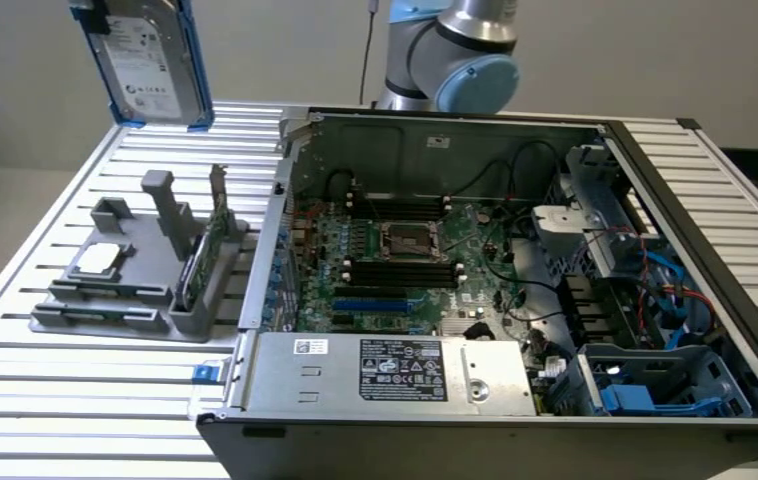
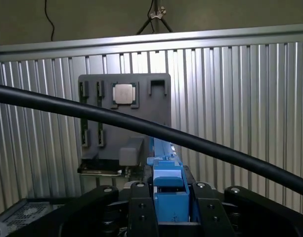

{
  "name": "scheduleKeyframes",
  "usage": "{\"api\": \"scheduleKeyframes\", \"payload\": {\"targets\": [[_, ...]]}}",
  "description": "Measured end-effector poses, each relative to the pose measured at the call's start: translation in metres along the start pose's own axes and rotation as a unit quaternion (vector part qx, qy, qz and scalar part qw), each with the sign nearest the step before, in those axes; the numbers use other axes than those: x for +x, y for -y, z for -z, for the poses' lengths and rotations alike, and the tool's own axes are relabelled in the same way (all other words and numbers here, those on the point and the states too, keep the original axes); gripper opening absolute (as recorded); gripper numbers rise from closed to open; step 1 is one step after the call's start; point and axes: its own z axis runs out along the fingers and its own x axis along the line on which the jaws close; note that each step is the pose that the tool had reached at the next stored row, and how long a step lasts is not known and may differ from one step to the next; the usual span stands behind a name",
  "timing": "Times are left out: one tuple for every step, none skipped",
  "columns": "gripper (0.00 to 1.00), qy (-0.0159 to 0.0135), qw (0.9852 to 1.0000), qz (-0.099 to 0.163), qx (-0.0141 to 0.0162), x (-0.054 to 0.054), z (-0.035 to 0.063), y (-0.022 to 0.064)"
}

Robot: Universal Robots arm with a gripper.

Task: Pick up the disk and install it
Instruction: 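Pick up the disk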

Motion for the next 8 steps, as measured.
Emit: {"api": "scheduleKeyframes", "payload": {"targets": [[0.33, 0.0000, 1.0000, 0.000, 0.0000, 0.001, 0.0027, 0.0039], [0.33, 0.0000, 1.0000, 0.000, -0.0001, 0.001, 0.0051, 0.0072], [0.33, 0.0000, 1.0000, 0.000, 0.0000, 0.002, 0.0074, 0.0103], [0.33, 0.0000, 1.0000, 0.000, 0.0000, 0.002, 0.0098, 0.0134], [0.33, 0.0000, 1.0000, 0.000, 0.0000, 0.003, 0.0123, 0.0166], [0.33, 0.0000, 1.0000, 0.000, -0.0001, 0.004, 0.0148, 0.0201], [0.33, 0.0000, 1.0000, 0.000, 0.0000, 0.004, 0.0175, 0.0246], [0.33, 0.0001, 1.0000, 0.000, 0.0001, 0.005, 0.0198, 0.0291]]}}
